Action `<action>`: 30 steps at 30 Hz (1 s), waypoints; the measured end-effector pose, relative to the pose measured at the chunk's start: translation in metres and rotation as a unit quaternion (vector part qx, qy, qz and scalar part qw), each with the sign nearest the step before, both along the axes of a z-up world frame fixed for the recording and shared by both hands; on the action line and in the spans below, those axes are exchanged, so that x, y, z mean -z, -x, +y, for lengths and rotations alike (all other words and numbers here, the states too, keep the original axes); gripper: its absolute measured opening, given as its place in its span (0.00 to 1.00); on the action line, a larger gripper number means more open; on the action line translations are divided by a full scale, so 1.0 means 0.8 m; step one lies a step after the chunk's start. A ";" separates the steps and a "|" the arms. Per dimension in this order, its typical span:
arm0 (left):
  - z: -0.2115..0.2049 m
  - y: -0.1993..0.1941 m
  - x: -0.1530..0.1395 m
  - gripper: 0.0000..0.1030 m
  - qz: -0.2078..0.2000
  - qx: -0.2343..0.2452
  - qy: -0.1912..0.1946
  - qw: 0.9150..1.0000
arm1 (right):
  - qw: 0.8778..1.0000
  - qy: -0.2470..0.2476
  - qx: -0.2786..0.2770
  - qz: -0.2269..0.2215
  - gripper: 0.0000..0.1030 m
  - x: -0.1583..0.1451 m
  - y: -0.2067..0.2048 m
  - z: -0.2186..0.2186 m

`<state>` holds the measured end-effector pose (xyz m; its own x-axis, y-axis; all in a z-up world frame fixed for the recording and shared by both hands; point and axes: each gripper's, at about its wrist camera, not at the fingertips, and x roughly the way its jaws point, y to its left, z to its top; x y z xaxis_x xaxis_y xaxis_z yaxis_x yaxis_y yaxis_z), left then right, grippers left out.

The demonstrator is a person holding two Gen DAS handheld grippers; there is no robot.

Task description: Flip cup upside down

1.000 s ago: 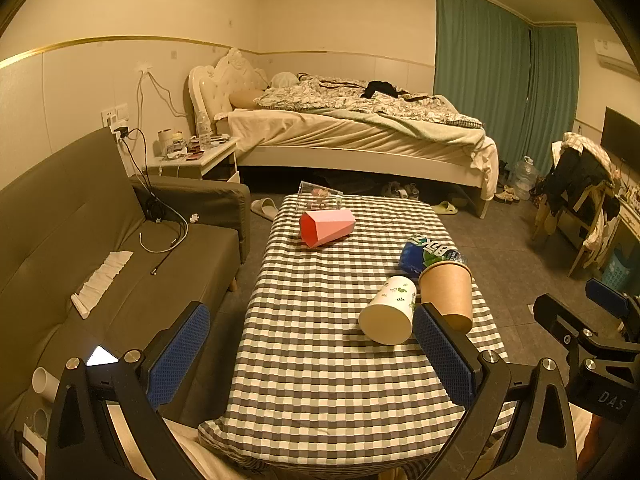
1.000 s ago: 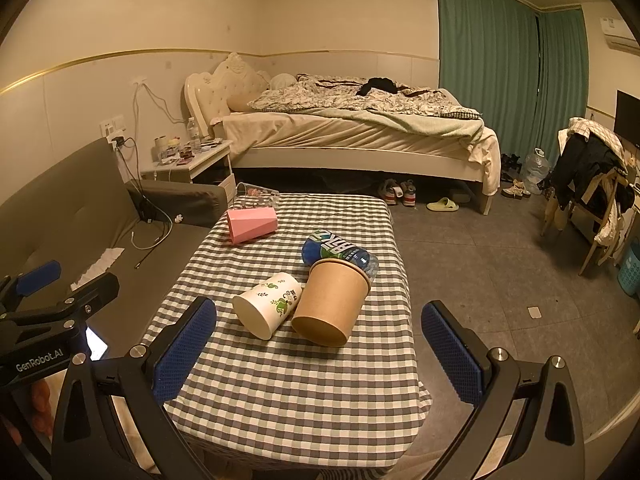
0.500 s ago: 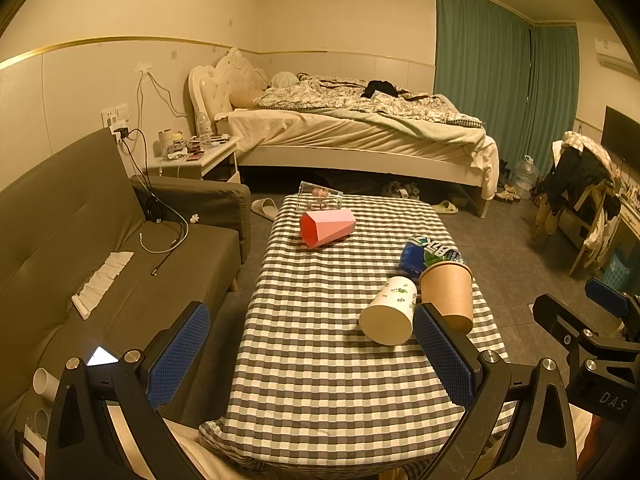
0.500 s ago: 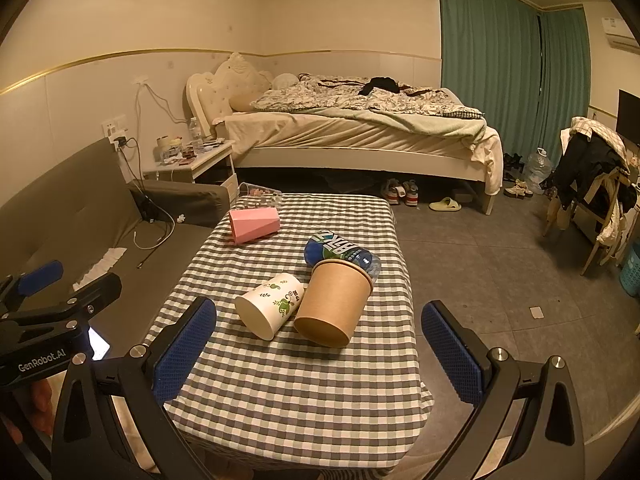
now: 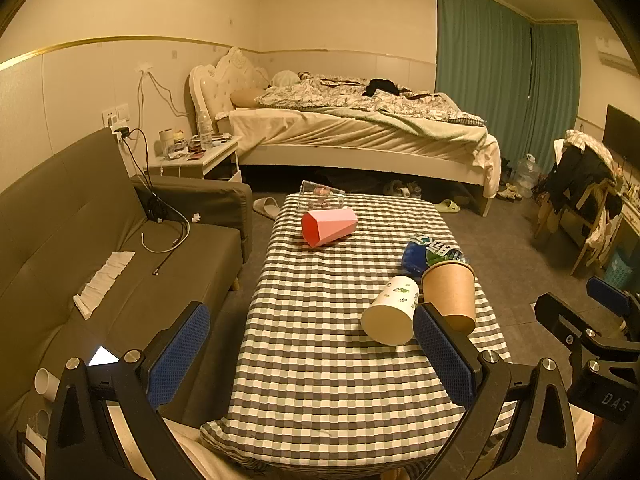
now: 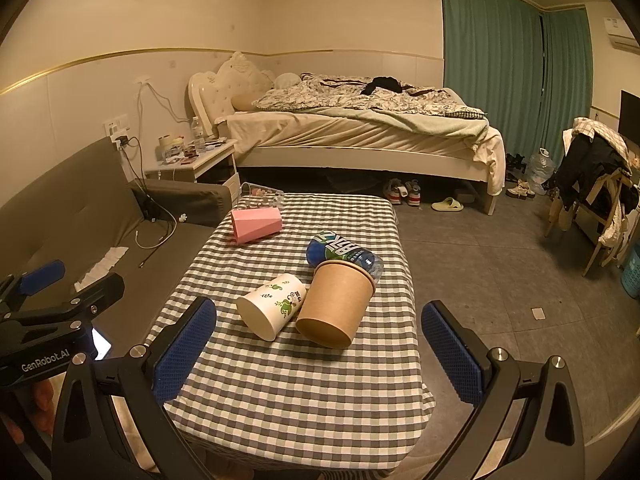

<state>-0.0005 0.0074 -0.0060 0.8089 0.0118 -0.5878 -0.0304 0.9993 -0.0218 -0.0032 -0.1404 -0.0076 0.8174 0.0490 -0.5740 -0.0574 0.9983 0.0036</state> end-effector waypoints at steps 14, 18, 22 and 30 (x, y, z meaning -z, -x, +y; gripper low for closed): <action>0.007 -0.014 0.011 1.00 0.015 -0.006 -0.002 1.000 | 1.000 0.000 -0.007 0.011 1.00 0.010 -0.013 0.002; 0.015 -0.029 0.015 1.00 0.021 -0.012 -0.001 1.000 | 1.000 -0.010 -0.011 0.022 1.00 0.011 -0.025 0.001; 0.035 -0.052 0.019 1.00 0.024 -0.021 -0.001 0.999 | 0.999 -0.012 -0.010 0.038 1.00 0.005 -0.052 0.006; 0.082 -0.127 0.037 1.00 0.034 -0.036 -0.009 0.999 | 0.994 -0.040 -0.002 0.106 1.00 0.005 -0.163 0.030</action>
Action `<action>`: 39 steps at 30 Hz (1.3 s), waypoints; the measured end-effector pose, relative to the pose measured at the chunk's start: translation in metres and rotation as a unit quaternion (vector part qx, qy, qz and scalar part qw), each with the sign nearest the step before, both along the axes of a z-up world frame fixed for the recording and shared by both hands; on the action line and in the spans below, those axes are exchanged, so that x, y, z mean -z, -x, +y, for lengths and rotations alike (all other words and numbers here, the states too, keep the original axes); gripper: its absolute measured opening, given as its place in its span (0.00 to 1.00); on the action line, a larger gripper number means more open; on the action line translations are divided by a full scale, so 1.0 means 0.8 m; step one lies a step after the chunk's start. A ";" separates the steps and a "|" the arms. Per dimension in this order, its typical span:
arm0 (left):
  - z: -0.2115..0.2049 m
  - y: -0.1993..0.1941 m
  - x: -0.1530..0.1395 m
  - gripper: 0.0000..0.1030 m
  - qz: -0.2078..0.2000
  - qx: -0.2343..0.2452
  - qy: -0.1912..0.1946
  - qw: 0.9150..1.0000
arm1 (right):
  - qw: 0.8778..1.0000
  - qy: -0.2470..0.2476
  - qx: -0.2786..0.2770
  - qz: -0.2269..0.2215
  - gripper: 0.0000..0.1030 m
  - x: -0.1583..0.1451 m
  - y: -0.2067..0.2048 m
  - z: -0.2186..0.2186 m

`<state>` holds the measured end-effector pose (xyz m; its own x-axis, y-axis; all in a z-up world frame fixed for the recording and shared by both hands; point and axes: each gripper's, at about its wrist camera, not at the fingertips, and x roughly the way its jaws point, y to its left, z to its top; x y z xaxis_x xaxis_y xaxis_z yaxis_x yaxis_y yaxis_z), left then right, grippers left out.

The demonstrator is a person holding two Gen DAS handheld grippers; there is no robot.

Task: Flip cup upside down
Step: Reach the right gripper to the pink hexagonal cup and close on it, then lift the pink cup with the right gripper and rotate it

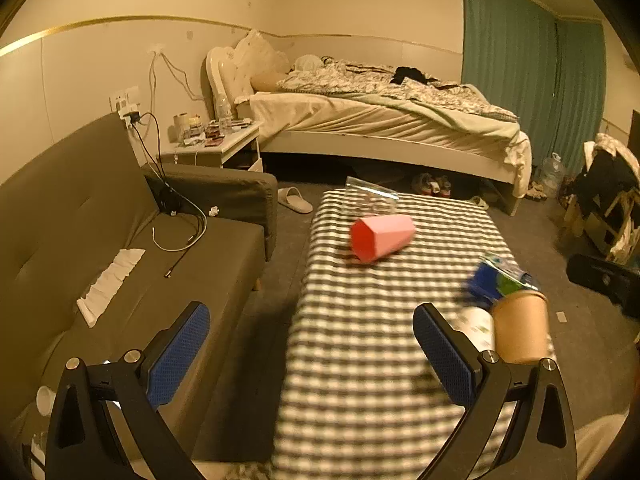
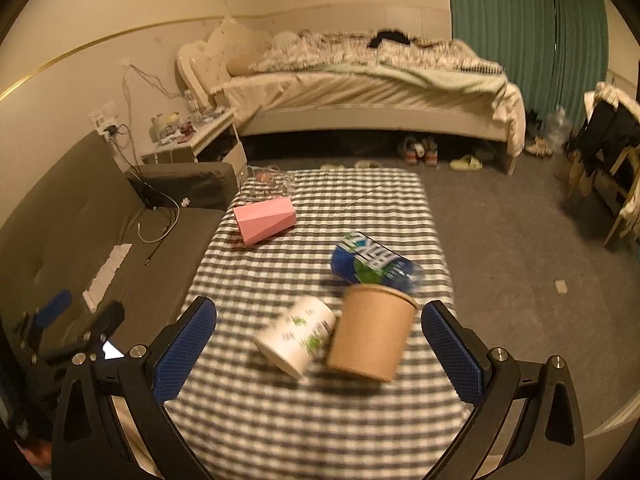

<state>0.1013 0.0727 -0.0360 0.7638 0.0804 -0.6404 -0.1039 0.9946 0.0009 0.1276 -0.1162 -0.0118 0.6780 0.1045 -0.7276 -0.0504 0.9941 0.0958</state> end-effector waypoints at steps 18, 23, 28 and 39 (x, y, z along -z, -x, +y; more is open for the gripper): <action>0.097 -0.157 0.116 1.00 0.076 -0.064 0.001 0.995 | 0.985 -0.049 0.078 0.145 1.00 0.131 -0.312 0.116; 0.113 -0.157 0.133 1.00 0.087 -0.071 -0.010 0.994 | 0.979 -0.042 0.095 0.176 1.00 0.174 -0.341 0.130; 0.119 -0.150 0.141 1.00 0.090 -0.066 -0.013 0.994 | 0.974 -0.058 0.112 0.187 1.00 0.192 -0.348 0.131; 0.140 -0.139 0.135 1.00 0.084 -0.080 -0.008 0.993 | 0.958 -0.136 0.076 0.243 0.68 0.219 -0.351 0.147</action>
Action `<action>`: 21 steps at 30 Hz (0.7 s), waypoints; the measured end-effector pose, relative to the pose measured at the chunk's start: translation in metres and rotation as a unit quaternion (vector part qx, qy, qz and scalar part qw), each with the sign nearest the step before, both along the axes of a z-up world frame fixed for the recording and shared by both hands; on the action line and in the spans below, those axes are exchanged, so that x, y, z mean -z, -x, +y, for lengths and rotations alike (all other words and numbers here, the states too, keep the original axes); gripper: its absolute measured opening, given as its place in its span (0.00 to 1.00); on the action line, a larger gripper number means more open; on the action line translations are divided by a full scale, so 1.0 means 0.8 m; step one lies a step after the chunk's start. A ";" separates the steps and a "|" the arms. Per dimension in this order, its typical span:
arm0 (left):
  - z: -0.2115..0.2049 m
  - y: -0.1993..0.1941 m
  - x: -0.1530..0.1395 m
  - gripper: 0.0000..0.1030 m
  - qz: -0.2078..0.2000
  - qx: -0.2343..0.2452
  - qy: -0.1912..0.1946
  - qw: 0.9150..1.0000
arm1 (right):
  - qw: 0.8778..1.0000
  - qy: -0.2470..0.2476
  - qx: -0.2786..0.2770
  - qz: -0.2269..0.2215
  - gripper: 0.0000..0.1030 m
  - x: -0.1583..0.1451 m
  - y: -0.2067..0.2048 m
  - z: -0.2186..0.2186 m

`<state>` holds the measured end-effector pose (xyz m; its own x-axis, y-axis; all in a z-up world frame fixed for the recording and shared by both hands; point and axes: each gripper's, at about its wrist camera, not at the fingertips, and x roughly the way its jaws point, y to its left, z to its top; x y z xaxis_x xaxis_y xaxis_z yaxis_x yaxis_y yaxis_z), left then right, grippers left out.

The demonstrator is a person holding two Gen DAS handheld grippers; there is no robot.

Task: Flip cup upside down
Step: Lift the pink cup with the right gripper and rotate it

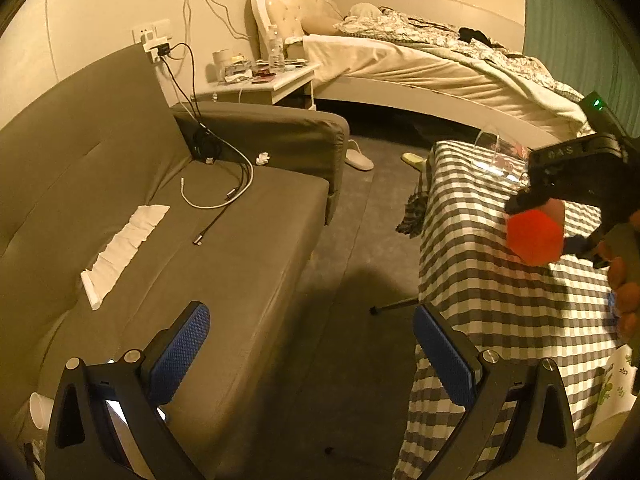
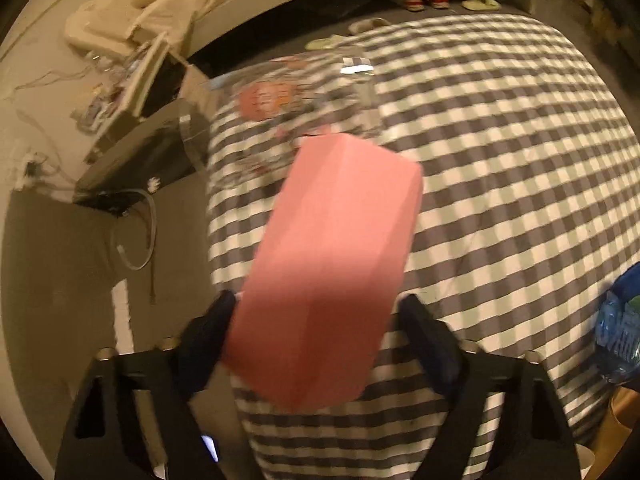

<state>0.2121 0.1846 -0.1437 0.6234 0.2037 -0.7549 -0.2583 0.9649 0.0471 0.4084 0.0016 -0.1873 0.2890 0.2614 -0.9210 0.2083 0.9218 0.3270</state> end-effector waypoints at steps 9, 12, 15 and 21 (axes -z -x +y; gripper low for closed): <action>-0.007 0.038 -0.044 1.00 -0.030 -0.006 -0.003 1.000 | 0.996 0.041 -0.064 -0.043 0.63 -0.073 0.080 0.005; -0.017 0.062 -0.065 1.00 -0.045 -0.003 0.000 0.999 | 0.993 0.058 -0.088 -0.059 0.63 -0.102 0.136 -0.002; -0.029 0.094 -0.085 1.00 -0.057 0.005 0.000 0.998 | 0.989 0.073 -0.111 -0.070 0.62 -0.118 0.203 -0.012; -0.054 0.154 -0.088 1.00 -0.048 0.012 -0.009 0.999 | 0.978 0.107 -0.155 -0.090 0.62 -0.093 0.325 -0.024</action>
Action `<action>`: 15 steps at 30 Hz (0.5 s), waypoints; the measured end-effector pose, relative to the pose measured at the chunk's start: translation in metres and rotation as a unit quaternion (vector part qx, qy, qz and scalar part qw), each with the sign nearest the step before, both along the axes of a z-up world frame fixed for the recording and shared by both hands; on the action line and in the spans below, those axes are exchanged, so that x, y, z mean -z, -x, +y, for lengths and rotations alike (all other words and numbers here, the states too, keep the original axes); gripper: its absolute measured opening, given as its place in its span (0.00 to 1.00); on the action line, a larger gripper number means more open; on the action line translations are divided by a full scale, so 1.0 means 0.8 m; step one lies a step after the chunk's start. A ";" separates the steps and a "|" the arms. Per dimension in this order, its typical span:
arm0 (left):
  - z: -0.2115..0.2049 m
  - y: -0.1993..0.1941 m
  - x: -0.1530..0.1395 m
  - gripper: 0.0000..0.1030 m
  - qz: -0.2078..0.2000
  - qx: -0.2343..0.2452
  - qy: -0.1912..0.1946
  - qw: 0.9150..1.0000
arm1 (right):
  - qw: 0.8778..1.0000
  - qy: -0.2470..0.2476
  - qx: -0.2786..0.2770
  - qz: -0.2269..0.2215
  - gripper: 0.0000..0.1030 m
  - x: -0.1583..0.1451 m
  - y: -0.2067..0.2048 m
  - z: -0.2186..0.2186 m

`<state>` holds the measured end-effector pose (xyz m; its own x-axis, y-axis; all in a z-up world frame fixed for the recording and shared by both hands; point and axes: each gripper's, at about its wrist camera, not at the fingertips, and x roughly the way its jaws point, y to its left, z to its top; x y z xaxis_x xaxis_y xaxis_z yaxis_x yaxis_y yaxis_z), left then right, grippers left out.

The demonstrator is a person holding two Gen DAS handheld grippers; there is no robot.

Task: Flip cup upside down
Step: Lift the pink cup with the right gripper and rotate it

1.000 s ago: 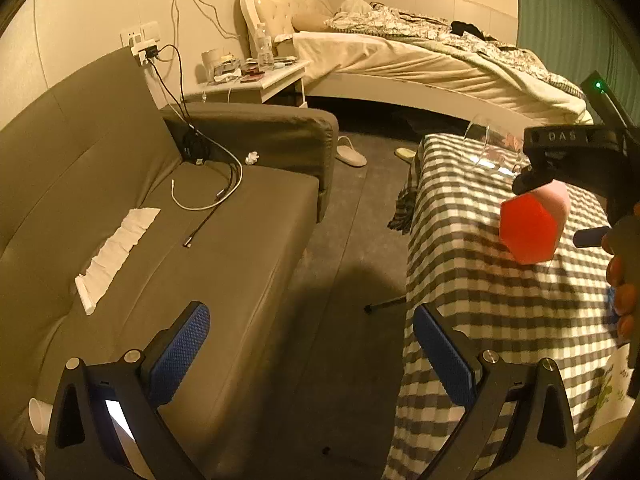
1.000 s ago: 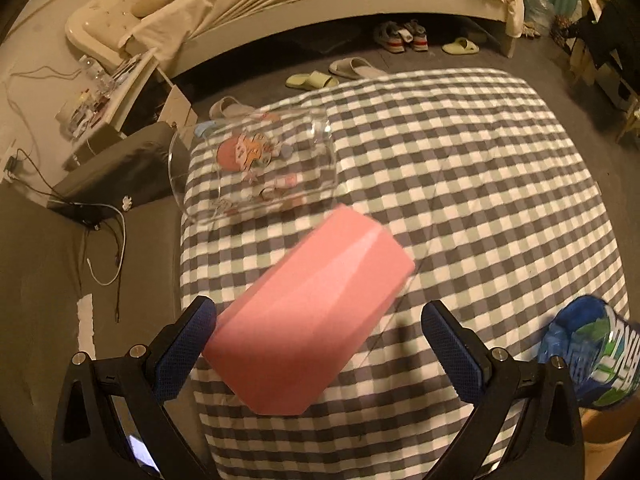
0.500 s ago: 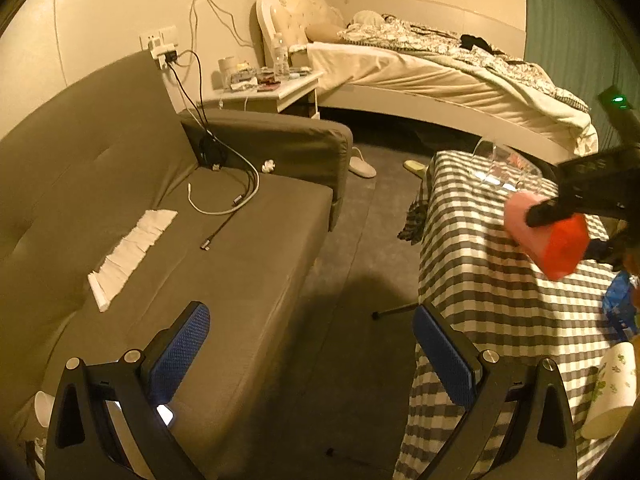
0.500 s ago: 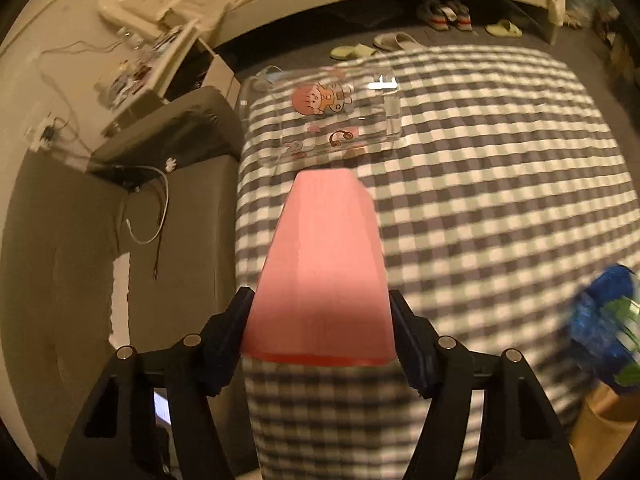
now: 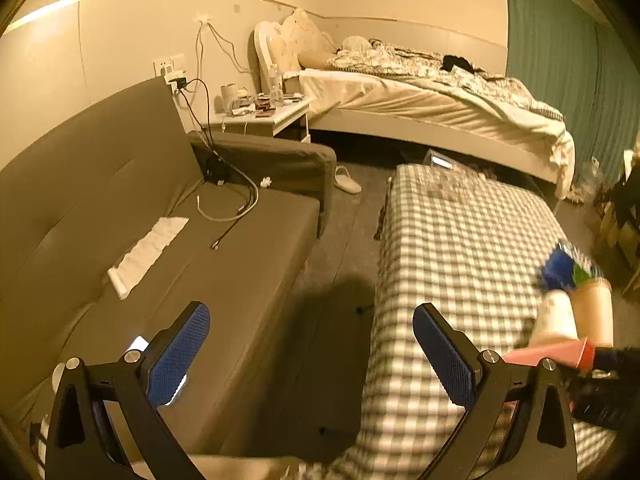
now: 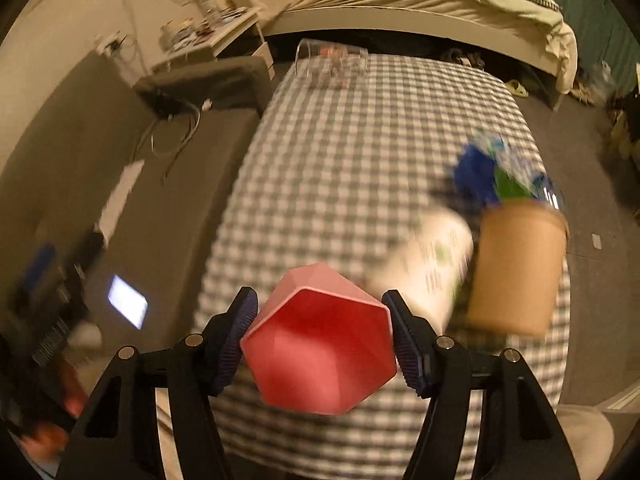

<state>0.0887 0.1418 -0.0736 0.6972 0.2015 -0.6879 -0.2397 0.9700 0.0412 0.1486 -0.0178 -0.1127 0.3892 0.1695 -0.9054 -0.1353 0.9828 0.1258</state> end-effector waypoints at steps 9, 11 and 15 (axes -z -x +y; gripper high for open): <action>-0.049 0.042 0.005 1.00 0.015 0.016 -0.035 0.999 | 0.999 0.001 -0.031 -0.012 0.62 0.057 0.086 -0.043; -0.059 0.043 0.007 1.00 0.018 0.021 -0.036 0.999 | 0.999 -0.022 -0.025 -0.018 0.62 0.060 0.090 -0.058; -0.083 0.042 0.005 1.00 0.022 0.039 -0.037 0.998 | 0.999 -0.028 -0.027 -0.021 0.62 0.058 0.090 -0.065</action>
